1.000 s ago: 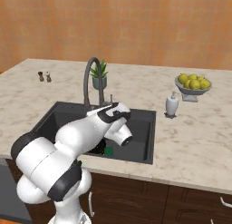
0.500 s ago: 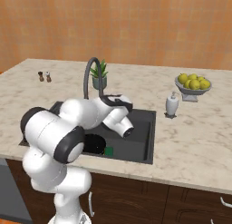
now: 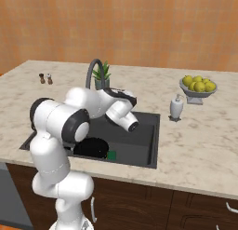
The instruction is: Pick the pan and sponge and place them into the sink. Then turn on the water.
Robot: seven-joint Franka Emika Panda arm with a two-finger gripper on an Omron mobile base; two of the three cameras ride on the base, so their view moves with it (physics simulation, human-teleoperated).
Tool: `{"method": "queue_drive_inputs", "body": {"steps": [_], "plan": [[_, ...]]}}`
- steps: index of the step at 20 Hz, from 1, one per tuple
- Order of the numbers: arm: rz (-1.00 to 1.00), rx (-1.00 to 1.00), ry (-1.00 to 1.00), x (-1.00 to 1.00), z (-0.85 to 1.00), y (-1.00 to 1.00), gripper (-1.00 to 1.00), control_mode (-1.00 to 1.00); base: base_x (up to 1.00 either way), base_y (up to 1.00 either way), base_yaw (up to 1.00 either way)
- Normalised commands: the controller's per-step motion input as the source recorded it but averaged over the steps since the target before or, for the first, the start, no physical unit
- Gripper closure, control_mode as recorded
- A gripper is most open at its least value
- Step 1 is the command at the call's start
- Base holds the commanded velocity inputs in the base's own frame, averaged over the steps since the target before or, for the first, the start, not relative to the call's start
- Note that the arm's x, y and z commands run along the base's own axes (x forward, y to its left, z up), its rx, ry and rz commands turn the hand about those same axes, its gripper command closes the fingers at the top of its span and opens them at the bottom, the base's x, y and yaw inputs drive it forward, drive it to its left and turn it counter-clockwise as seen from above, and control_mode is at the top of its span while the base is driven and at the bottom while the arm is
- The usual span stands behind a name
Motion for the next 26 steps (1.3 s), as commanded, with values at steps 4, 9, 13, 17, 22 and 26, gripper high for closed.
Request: {"method": "queue_drive_inputs", "body": {"steps": [4,9,13,17,22,26], "plan": [[0.00,0.00,0.07,0.48,-0.25,0.00,-1.00,-1.00,0.00,0.00,0.00],[0.00,0.00,0.05,0.44,-0.33,0.00,-1.00,-1.00,0.00,0.00,0.00],[0.00,0.00,0.03,0.44,-0.37,0.00,-1.00,-1.00,0.00,0.00,0.00],[0.00,0.00,0.01,0.49,-0.43,0.00,-1.00,-1.00,0.00,0.00,0.00],[0.00,0.00,0.00,0.51,-0.31,0.00,-1.00,-1.00,0.00,0.00,0.00],[0.00,0.00,0.02,0.57,-0.13,0.00,-1.00,-1.00,0.00,0.00,0.00]]}}
